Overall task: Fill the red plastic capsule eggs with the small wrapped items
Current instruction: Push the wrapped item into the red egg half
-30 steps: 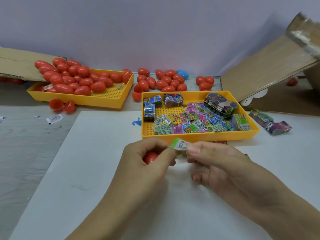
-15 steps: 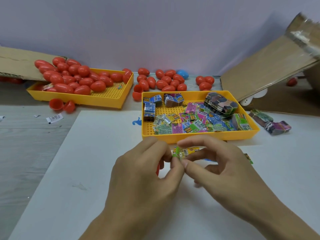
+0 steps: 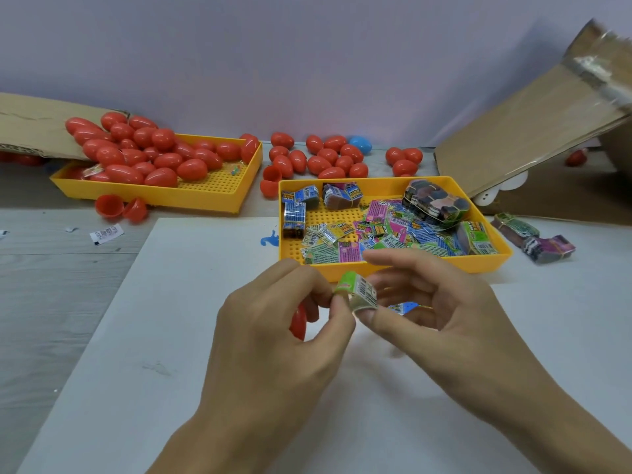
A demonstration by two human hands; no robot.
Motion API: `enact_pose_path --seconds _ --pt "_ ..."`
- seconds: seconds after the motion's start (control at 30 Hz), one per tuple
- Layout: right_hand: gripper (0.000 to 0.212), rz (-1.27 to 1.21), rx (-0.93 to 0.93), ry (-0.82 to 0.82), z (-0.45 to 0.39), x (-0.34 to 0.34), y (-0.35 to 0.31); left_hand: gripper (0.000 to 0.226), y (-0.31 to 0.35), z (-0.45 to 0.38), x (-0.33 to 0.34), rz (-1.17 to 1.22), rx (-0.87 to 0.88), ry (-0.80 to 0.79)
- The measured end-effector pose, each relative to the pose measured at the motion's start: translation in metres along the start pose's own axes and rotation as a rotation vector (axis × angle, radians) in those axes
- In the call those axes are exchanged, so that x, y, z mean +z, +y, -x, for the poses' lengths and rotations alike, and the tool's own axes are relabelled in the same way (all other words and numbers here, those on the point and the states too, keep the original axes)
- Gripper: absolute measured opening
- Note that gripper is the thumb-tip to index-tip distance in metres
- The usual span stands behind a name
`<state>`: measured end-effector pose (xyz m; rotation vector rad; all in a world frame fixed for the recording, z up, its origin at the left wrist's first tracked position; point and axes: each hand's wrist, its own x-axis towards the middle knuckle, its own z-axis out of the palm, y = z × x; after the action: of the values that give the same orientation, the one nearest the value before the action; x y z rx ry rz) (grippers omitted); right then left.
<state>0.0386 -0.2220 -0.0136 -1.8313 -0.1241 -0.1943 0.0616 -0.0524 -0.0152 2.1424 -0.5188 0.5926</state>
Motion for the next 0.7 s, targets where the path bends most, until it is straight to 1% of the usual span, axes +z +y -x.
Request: enact_pose_path --seconds 0.1,0.17,0.27,0.4,0.57,0.63,0.7 --pt "0.045 0.068 -0.056 -0.017 0.0013 0.0001 -0.0043 0.019 0.0009 0.0022 0.0012 -0.018 0.024 -0.011" --pt "0.045 0.107 -0.082 -0.066 0.0035 0.0011 -0.0064 0.018 0.0011 0.0031 0.0009 -0.039 0.042 -0.016" --pt "0.038 0.108 -0.085 -0.102 0.0039 0.0014 -0.0075 0.018 0.0017 0.0017 -0.0015 -0.061 0.046 -0.029" --pt "0.027 0.058 -0.044 -0.08 0.0018 0.0019 -0.0053 0.02 0.0037 0.0019 -0.0012 -0.074 0.061 -0.027" --pt "0.033 0.053 -0.051 -0.103 0.0009 0.0005 -0.006 0.019 0.0037 0.0033 -0.0007 -0.083 0.081 -0.016" --pt "0.034 0.069 -0.058 -0.081 0.0005 0.0006 -0.0049 0.019 0.0035 0.0036 -0.0001 -0.074 0.085 -0.025" --pt "0.033 0.16 -0.102 -0.033 0.0008 0.0014 -0.0038 0.019 0.0041 0.0044 0.0013 -0.076 0.092 -0.041"
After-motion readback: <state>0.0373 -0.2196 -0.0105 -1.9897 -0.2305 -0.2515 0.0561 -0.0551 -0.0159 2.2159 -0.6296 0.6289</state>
